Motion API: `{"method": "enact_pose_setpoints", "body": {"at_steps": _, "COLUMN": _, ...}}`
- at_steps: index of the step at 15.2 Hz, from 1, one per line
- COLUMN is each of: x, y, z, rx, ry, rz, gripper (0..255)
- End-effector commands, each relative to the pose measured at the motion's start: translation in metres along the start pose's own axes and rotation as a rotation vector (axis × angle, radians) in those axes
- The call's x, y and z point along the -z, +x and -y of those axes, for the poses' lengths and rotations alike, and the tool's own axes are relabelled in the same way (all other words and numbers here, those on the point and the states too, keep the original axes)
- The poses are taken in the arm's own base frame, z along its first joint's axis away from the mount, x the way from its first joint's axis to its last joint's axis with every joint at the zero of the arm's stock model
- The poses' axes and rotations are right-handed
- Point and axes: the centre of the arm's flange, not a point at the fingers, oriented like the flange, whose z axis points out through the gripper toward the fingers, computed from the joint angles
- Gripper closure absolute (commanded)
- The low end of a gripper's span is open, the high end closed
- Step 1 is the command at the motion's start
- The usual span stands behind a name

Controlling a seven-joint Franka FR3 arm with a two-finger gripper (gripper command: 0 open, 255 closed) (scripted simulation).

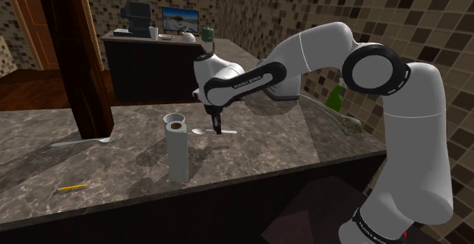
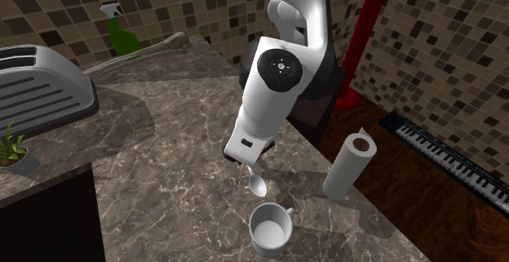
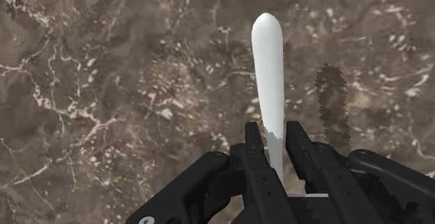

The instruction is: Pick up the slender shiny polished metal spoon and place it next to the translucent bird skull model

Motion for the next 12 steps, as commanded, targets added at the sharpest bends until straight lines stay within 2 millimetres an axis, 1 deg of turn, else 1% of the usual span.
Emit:
{"method": "enact_pose_setpoints", "body": {"at_steps": 1, "x": 0.011, "y": -0.002, "z": -0.002, "rx": 0.0, "ry": 0.0, "rz": 0.0, "gripper": 255}}
{"method": "enact_pose_setpoints", "body": {"at_steps": 12, "x": 0.067, "y": -0.015, "z": -0.009, "rx": 0.0, "ry": 0.0, "rz": 0.0, "gripper": 255}}
